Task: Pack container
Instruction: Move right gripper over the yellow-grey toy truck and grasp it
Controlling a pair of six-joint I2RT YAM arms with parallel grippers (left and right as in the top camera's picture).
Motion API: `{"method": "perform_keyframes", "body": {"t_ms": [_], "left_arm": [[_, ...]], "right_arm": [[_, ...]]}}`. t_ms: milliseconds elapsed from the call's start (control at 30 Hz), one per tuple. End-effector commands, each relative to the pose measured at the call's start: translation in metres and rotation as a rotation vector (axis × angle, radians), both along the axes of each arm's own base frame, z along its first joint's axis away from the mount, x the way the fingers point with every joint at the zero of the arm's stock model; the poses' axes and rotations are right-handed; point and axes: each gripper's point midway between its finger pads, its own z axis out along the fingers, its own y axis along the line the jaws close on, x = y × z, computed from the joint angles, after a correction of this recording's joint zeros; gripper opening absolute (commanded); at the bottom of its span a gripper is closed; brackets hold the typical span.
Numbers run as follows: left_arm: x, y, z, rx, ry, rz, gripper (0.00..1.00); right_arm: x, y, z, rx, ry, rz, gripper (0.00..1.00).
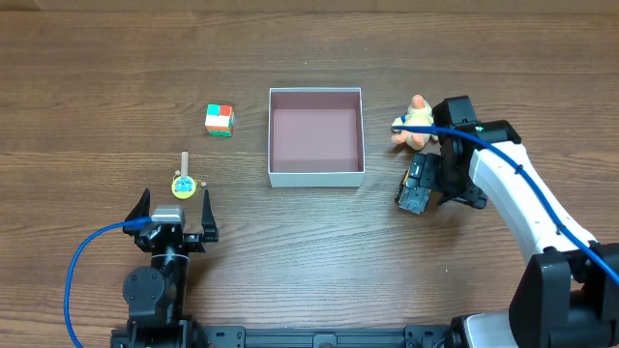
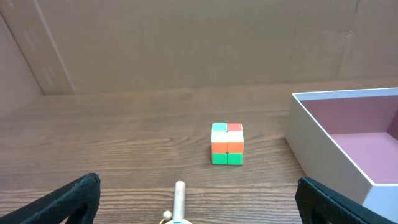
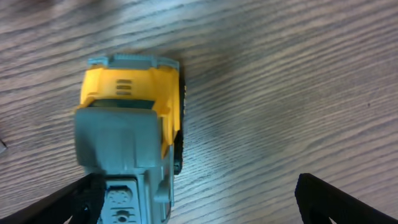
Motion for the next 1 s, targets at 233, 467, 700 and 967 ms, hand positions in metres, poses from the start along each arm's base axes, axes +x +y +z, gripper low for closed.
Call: {"method": "perform_keyframes", "body": {"t_ms": [233,467,700,967], "left_arm": [[0.000,0.001,0.000,0.009,-0.006,0.001,1.00],[0.000,0.001,0.000,0.009,-0.006,0.001,1.00],[0.000,0.001,0.000,0.009,-0.006,0.001,1.00],[0.000,0.001,0.000,0.009,-0.006,0.001,1.00]], "right_arm": [[0.002,0.020,-0.004,0.119,-0.014,-0.025,1.00],[0.014,0.022,-0.003,0.127,-0.062,-0.026,1.00],[0.014,0.020,-0.003,0.116,-0.061,-0.027,1.00],[0.011,0.034,0.000,0.200,-0.042,-0.080,1.00]]}}
